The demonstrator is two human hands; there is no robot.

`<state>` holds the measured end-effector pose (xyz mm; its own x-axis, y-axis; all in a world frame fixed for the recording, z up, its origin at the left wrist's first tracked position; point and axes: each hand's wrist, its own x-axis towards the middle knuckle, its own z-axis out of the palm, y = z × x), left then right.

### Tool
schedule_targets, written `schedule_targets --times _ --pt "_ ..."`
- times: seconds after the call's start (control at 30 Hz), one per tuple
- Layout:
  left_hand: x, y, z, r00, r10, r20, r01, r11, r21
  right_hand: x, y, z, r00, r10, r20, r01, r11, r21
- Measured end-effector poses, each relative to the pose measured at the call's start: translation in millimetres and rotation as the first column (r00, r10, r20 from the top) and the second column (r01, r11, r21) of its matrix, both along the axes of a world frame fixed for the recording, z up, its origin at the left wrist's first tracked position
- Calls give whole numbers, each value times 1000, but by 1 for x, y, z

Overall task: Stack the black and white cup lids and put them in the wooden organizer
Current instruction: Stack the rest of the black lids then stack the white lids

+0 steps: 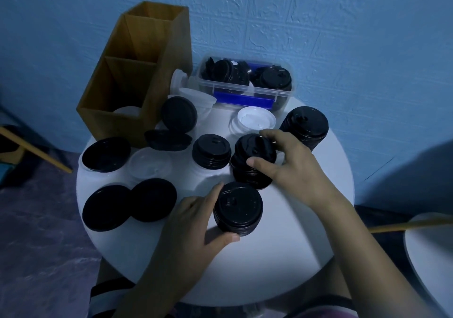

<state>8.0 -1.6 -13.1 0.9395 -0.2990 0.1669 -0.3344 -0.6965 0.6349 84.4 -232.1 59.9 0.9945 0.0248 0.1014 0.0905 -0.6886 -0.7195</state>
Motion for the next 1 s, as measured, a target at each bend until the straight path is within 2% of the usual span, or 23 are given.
schedule_targets --times 0.1,0.23,0.4,0.63,0.73,0.8,0.9,1.0 --pt "0 -1 2 1000 1 -23 -1 1000 8 -10 -1 6 999 44 3 -44 993 112" --pt "1 -1 1 1000 12 -18 -12 1000 19 -37 -1 13 996 88 -5 -86 986 141" --pt "0 -3 3 999 36 -8 -36 999 -1 -72 18 -6 985 167 -50 -169 985 -36" --pt "-3 -2 8 1000 14 -23 -15 999 -43 -81 32 -18 1000 11 19 -8 989 -149" --pt "-4 -3 10 1000 -7 -27 6 998 -64 -82 36 -13 999 5 43 7 962 -272" --pt "-3 -3 10 1000 -5 -23 3 998 -61 -81 33 -8 999 36 11 -32 958 -286" --pt "-2 -4 10 999 5 -32 -7 998 -57 -79 20 -2 982 153 -106 -171 969 -179" --pt "-2 -4 11 999 12 -30 -14 998 -68 -76 10 2 953 255 -166 -279 950 -143"
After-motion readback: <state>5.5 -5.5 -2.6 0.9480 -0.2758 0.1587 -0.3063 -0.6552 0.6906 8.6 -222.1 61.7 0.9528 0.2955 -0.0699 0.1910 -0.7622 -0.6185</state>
